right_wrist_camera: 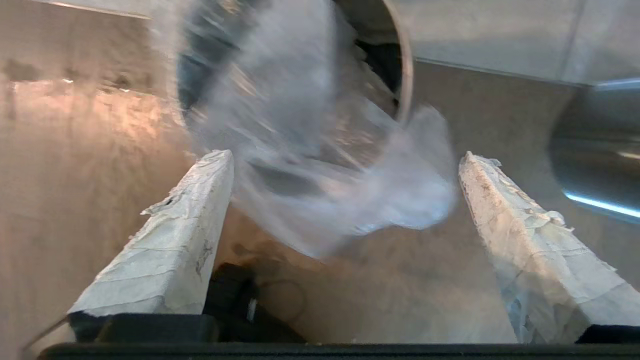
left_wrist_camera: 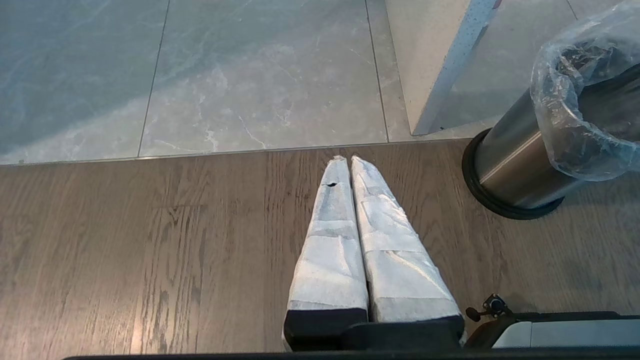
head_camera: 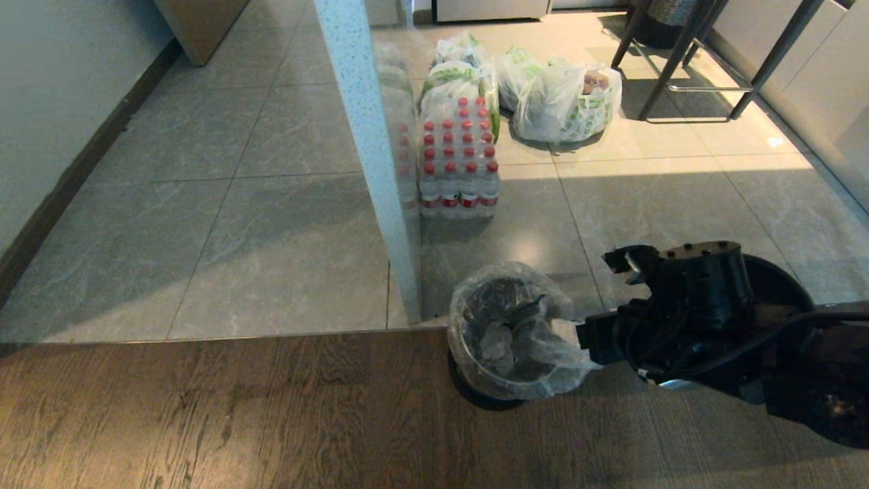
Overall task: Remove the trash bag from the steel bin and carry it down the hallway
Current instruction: Pick up the trash bag
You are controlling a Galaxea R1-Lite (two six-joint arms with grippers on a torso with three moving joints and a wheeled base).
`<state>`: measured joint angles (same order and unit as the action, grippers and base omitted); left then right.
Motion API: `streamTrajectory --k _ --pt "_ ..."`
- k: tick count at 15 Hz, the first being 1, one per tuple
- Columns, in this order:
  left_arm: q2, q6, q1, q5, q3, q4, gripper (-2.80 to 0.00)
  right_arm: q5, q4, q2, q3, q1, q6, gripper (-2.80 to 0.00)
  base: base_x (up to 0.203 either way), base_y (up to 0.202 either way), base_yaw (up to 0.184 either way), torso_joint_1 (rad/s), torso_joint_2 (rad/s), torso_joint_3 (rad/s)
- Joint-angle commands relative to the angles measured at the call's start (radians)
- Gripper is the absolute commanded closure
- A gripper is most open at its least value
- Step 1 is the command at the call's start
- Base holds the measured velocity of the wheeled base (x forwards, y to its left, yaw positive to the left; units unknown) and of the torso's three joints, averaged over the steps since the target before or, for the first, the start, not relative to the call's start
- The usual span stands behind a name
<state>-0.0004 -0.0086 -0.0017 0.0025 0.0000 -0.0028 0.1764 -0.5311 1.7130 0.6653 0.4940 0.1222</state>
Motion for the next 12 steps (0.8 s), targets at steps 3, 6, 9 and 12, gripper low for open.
streamTrajectory --k 3,6,9,12 --pt "0.0 -0.001 0.0 0.001 0.002 0.0 0.0 0.016 -0.013 0.105 -0.031 -0.057 -0.013 -2.8 0.0 0.0 0.0 0.0 0.0 0.0" --pt "0.0 -0.001 0.0 0.001 0.002 0.0 0.0 0.009 -0.057 0.214 0.01 -0.082 0.122 -2.8 0.0 0.0 0.0 0.0 0.0 0.0" --pt "-0.001 -0.001 0.0 0.001 0.002 0.0 0.0 -0.031 -0.07 0.297 0.037 -0.114 0.205 -2.8 0.0 0.0 0.0 0.0 0.0 0.0" --pt "-0.001 -0.001 0.0 0.001 0.0 0.0 0.0 -0.062 -0.078 0.339 0.065 -0.123 0.253 -2.8 0.0 0.0 0.0 0.0 0.0 0.0"
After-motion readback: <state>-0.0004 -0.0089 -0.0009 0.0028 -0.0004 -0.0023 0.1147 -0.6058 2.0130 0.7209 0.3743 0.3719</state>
